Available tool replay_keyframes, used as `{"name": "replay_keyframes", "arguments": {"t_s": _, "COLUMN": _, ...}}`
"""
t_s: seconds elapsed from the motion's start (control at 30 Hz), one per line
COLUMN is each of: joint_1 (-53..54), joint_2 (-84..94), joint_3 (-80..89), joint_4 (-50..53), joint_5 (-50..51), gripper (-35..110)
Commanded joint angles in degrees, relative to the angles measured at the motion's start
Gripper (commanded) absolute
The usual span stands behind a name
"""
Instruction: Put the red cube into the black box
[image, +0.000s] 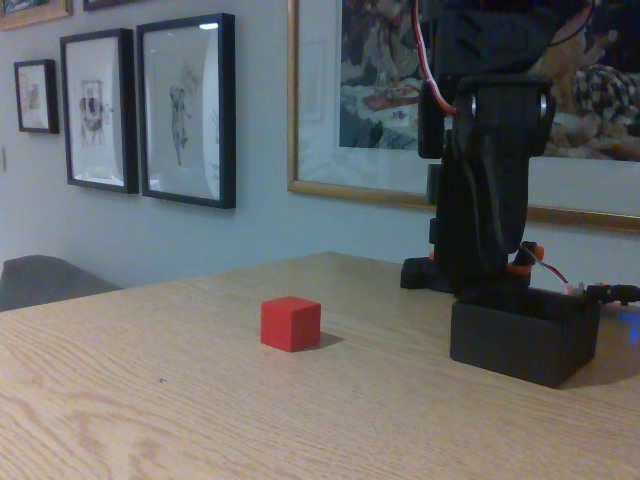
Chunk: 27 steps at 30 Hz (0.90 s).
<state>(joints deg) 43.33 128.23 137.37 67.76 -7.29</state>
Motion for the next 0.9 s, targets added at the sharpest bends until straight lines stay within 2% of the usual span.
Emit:
{"name": "replay_keyframes", "arguments": {"t_s": 0.0, "joint_1": -34.72, "joint_2": 11.43, "joint_3": 5.27, "joint_4": -1.49, "joint_5": -4.13, "gripper": -21}}
{"name": "replay_keyframes", "arguments": {"t_s": 0.33, "joint_1": -34.19, "joint_2": 13.45, "joint_3": 5.62, "joint_4": -1.32, "joint_5": -4.75, "gripper": -18}}
{"name": "replay_keyframes", "arguments": {"t_s": 0.67, "joint_1": -35.24, "joint_2": 28.48, "joint_3": 18.37, "joint_4": -5.62, "joint_5": -7.91, "gripper": -21}}
{"name": "replay_keyframes", "arguments": {"t_s": 0.87, "joint_1": -36.04, "joint_2": 30.94, "joint_3": 18.98, "joint_4": -5.01, "joint_5": -7.03, "gripper": -23}}
